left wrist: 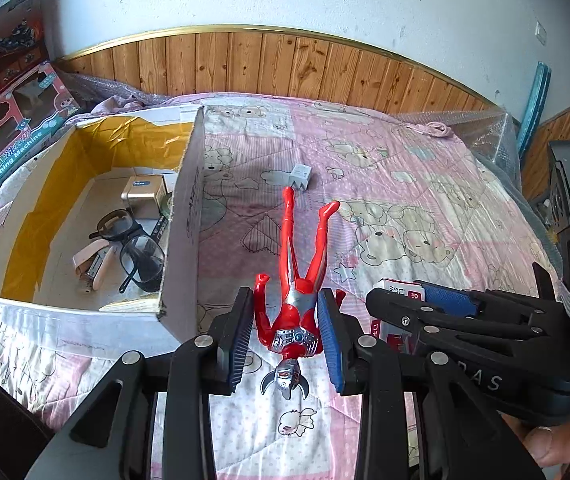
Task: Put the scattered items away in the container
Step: 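Carry the red toy figure and staple box over the cardboard box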
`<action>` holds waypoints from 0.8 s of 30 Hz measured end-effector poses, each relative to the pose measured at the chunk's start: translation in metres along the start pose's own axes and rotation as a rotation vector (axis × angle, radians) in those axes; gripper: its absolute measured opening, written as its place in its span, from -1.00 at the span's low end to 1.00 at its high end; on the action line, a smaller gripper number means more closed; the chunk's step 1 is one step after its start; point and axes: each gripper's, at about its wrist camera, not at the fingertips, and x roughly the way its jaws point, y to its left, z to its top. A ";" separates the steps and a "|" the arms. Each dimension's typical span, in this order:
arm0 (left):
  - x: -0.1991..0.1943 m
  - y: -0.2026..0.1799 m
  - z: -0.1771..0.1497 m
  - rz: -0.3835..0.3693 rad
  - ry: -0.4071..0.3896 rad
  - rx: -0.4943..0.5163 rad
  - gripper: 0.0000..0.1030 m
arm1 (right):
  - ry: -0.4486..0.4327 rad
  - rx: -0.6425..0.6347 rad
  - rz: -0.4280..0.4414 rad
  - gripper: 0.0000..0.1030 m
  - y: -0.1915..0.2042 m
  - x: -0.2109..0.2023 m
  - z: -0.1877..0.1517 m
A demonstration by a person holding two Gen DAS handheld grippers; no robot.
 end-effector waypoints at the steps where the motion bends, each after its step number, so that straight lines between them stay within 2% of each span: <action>1: -0.002 0.003 0.000 0.002 0.000 -0.009 -0.35 | -0.002 -0.008 0.002 -0.12 0.004 0.000 0.001; 6: -0.012 0.020 0.002 0.013 0.006 -0.057 -0.34 | -0.011 -0.045 0.013 -0.12 0.025 -0.002 0.007; 24: -0.037 0.051 0.009 0.005 -0.038 -0.126 -0.34 | -0.049 -0.131 0.061 -0.12 0.076 -0.010 0.038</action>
